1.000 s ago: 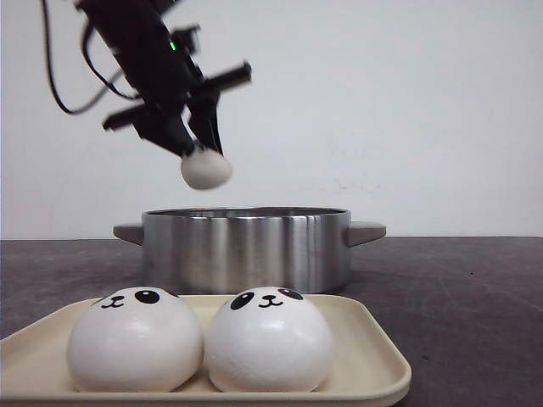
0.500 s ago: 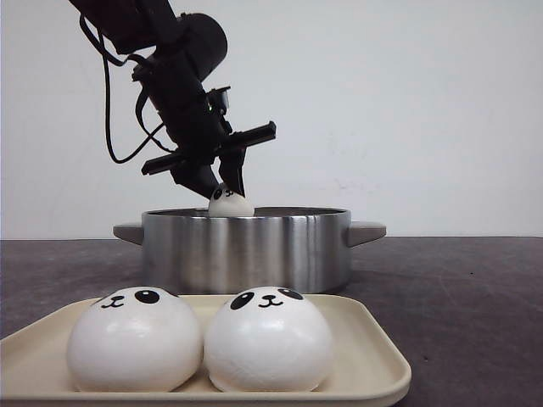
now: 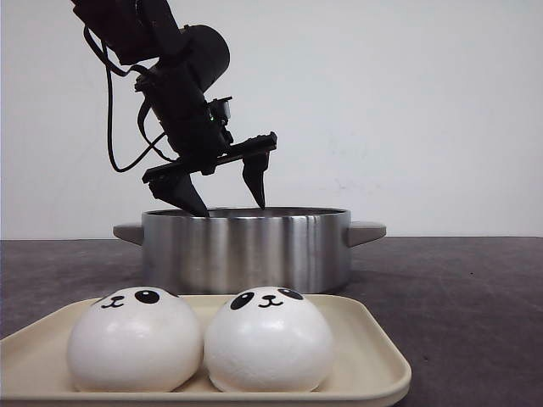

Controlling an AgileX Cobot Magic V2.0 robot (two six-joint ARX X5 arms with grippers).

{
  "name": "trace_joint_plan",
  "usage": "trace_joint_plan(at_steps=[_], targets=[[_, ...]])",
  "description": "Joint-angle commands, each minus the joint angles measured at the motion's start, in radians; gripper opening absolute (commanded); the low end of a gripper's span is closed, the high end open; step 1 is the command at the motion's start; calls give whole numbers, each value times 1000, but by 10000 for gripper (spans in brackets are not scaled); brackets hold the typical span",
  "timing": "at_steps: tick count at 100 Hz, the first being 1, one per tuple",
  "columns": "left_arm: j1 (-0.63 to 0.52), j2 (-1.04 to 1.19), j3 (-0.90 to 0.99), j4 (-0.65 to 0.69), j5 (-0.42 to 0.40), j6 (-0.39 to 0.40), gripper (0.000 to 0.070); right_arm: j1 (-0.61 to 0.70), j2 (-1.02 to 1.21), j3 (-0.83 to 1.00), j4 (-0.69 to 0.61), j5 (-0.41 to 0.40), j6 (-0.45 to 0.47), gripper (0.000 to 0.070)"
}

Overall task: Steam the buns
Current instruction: 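Open the left gripper to release the bun and withdraw, then lower the right gripper around the front bun nearest it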

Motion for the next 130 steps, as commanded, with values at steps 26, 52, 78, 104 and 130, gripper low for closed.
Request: trace_joint_plan(at_steps=[26,52,78,104,130], targets=[[-13,-44,203,-196,-1,10,554,6,14,-67,-78,12,46,6],[-20,-308,203,-284,-9,92,554,-43,12,-418,-43,-119,179,7],[-29,-602,203,-416,8,83,554,-56,13,-830,274,-370,369,6],[-67,-818,203,-494,7,85,553,-56,15,-1035,427,-487,459,354],[-71,-927,203,-533,7,84,553,-66,81,-1046,464,-578,463,354]])
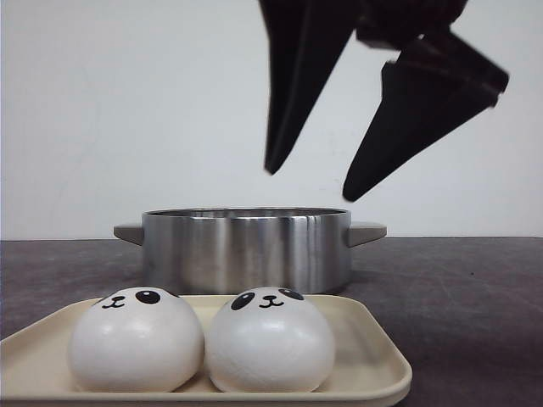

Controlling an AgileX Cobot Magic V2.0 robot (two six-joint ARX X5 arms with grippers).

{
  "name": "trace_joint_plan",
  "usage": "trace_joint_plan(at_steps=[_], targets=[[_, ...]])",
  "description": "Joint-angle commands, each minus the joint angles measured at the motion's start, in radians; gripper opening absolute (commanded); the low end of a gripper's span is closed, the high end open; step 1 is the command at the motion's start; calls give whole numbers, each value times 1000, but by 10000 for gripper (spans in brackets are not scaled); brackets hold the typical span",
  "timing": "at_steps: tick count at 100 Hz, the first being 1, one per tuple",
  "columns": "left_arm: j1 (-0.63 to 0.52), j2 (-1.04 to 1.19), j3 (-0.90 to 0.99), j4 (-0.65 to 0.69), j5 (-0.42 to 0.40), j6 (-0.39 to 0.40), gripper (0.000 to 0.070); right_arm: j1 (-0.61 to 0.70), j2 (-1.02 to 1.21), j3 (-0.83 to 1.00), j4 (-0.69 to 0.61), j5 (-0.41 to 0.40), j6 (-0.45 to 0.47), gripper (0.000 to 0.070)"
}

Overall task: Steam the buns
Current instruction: 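Lower the right gripper around the front bun nearest it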

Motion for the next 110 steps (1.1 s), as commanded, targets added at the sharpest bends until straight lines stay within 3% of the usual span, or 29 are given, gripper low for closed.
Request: trace_joint_plan(at_steps=[1,10,24,94,102,110], targets=[[-7,-8,24,8,2,9,554,7,36,9,22,-23,12,354],[-7,-27,24,8,2,10,553,1,80,9,32,-43,15,369],[-7,-36,24,6,2,10,554,-5,160,9,29,-48,15,461],[-7,-34,24,-66,2,17,553,-22,357,9,108,-48,27,457],[-7,-32,24,-66,2,23,553,-22,357,9,106,-44,26,385],[-7,-30,24,-66,2,29,554,-22,357,9,111,-41,25,191]])
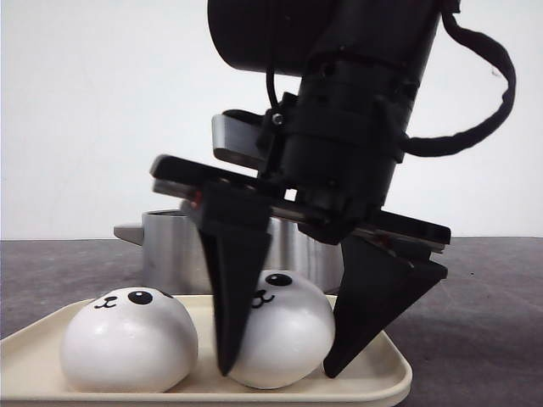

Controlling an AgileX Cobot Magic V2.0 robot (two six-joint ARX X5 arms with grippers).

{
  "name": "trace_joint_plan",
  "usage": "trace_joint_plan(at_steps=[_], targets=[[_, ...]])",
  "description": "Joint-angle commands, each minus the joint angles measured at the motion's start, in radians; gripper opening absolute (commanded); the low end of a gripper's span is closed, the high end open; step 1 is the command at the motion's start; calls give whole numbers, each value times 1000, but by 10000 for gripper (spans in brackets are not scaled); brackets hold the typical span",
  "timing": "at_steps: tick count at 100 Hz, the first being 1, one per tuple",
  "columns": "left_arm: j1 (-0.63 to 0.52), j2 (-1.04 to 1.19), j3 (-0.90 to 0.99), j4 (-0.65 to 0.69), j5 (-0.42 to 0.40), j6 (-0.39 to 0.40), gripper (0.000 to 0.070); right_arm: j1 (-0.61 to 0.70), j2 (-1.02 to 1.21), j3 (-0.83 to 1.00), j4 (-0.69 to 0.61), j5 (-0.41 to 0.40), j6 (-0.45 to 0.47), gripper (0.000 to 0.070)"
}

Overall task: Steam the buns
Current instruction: 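Lower the right gripper around the front bun nearest it, then close the right gripper on the bun and lift it, then carry the bun into the pot and open the right gripper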

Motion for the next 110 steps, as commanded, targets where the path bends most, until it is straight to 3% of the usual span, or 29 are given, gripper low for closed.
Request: trace_joint_plan(at_steps=[1,8,38,57,77,96,110], targets=[[-7,11,24,11,2,19,554,9,23,7,3,8,12,161],[-7,12,24,11,2,28,553,8,23,7,5,19,11,0],[-7,18,24,10,2,44,553,12,2,26,-5,29,8,0],[-7,18,24,11,2,59,554,41,-151,159,-23,50,-11,0],[-7,19,24,13,2,59,554,-1,-200,443,-37,167,-182,0],[-7,19,24,13,3,59,554,-162,-84,643,-71,148,-268,0],[-7,19,24,13,3,58,553,-284,40,677,-104,36,-272,0]])
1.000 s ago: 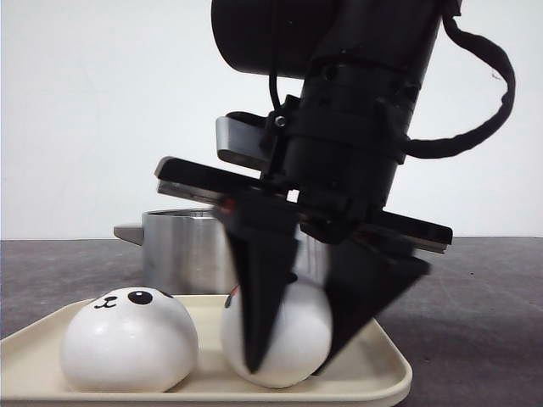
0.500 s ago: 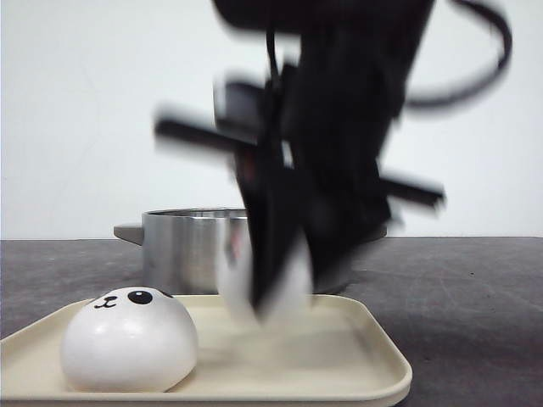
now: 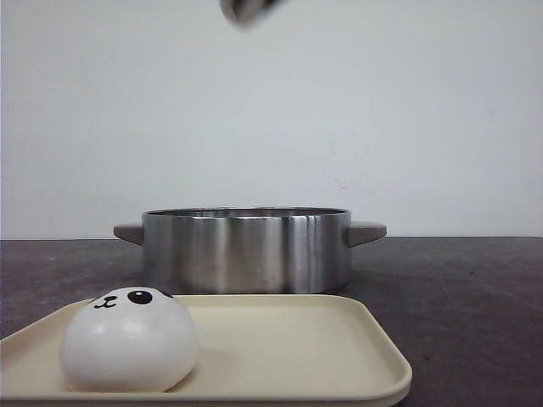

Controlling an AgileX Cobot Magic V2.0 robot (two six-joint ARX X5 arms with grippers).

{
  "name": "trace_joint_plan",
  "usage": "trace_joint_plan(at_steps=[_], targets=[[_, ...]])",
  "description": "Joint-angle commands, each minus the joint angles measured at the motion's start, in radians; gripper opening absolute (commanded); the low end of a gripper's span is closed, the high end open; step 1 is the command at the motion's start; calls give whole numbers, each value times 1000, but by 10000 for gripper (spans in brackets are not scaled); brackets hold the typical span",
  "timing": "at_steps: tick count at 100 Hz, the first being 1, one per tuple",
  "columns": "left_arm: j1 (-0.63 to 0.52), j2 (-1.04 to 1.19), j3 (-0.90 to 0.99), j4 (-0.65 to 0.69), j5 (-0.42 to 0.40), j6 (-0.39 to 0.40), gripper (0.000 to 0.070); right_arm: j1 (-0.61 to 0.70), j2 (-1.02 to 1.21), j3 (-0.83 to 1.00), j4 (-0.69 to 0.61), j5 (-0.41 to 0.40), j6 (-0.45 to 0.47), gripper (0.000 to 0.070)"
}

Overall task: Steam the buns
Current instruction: 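Carry the bun into the pot and open the right gripper, then raise the right gripper out of the pot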

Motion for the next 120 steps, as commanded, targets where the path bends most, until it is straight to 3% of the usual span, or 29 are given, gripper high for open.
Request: trace_joint_plan(at_steps=[1,23,46,51,61,67,86,99,114,120], targets=[[-7,10,24,12,2,9,554,-31,80,16,-18,-52,-23,0],[-7,10,24,10,3,9,554,-106,291,16,-106,-87,-25,0],[-7,10,24,10,3,9,554,-110,381,16,-117,-103,-45,8],[-7,10,24,9,3,9,553,-110,381,16,-117,-93,-45,64],[-7,10,24,9,2,9,554,-108,381,16,-121,-61,-40,348],[-7,10,24,9,3,9,553,-109,381,16,-131,-40,-36,428],[-7,10,24,5,2,9,554,-110,381,16,-159,6,-37,435],[-7,10,24,-10,2,8,554,-111,381,17,-158,5,-37,531],[-7,11,24,-44,2,9,553,-111,370,32,-154,2,-39,523],[-7,14,21,-67,2,9,553,-110,354,52,-156,2,-42,454]])
